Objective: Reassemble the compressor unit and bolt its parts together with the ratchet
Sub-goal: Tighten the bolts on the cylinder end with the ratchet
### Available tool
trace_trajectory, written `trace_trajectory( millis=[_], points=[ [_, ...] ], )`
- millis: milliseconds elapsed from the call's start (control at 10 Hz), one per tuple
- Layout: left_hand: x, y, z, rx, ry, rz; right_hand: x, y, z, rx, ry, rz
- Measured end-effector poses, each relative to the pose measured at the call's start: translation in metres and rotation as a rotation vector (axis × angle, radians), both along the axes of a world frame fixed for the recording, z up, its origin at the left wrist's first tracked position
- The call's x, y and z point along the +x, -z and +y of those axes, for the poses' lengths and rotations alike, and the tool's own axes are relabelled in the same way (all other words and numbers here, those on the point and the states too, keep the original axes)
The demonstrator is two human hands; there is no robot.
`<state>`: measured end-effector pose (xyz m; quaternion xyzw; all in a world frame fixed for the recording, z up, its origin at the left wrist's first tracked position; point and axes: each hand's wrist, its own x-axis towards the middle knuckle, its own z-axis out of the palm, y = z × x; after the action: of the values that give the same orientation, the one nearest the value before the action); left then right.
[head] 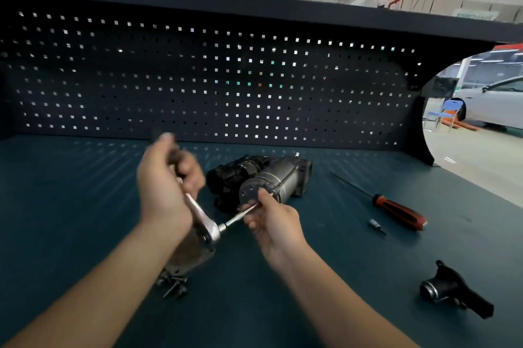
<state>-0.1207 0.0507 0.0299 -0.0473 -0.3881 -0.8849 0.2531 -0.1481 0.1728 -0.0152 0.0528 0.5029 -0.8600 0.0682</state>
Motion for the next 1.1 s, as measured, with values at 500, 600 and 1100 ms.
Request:
trace_trajectory(
  millis=[500,600,1100],
  points=[
    [0.028,0.001,0.037,-1.525,-0.109,0.806,-0.012,0.005,0.007,-0.186,-0.114,-0.079],
    [0.014,-0.008,0.021,-0.877,-0.205,0.446,-0.008,0.0,0.009,-0.115,-0.069,-0.105],
    [0.024,0.017,0.038,-1.677,-0.252,0.998,0.0,0.005,-0.003,-0.094,-0.124,-0.029]
  ],
)
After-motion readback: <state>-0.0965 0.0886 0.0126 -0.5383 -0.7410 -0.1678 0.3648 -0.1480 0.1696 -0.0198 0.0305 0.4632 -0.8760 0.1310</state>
